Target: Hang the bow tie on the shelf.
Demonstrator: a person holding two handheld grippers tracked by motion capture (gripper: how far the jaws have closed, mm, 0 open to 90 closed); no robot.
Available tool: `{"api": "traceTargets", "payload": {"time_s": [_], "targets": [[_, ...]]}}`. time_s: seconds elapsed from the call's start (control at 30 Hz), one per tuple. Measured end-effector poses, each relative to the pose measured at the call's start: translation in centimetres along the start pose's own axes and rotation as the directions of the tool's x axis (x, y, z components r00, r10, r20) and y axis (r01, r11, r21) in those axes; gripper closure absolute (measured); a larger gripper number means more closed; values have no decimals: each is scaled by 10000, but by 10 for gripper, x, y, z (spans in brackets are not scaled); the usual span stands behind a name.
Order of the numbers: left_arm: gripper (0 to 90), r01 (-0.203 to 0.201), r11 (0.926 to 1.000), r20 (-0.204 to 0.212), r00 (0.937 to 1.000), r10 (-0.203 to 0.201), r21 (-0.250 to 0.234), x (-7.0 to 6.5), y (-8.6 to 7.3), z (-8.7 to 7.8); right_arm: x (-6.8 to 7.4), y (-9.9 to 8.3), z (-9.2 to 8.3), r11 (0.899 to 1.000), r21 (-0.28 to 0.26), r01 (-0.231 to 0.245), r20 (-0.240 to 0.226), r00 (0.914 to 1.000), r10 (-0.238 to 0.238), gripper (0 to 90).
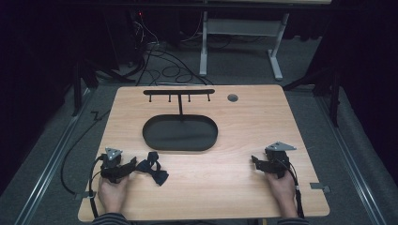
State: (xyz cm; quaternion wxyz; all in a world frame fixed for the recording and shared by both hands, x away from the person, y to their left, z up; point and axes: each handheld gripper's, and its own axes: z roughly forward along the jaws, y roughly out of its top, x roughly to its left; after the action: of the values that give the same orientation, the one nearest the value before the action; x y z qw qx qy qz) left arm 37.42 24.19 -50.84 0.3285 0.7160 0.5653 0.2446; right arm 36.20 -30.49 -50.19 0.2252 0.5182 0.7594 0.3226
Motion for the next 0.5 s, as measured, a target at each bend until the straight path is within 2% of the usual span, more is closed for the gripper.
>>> {"api": "traceTargets", "payload": {"time_s": [0.5], "targets": [[346,152,9999,-83,9998,-152,11,-2,-1,-1,0,0,0,10000,8,-16,-13,10000,16,328]]}}
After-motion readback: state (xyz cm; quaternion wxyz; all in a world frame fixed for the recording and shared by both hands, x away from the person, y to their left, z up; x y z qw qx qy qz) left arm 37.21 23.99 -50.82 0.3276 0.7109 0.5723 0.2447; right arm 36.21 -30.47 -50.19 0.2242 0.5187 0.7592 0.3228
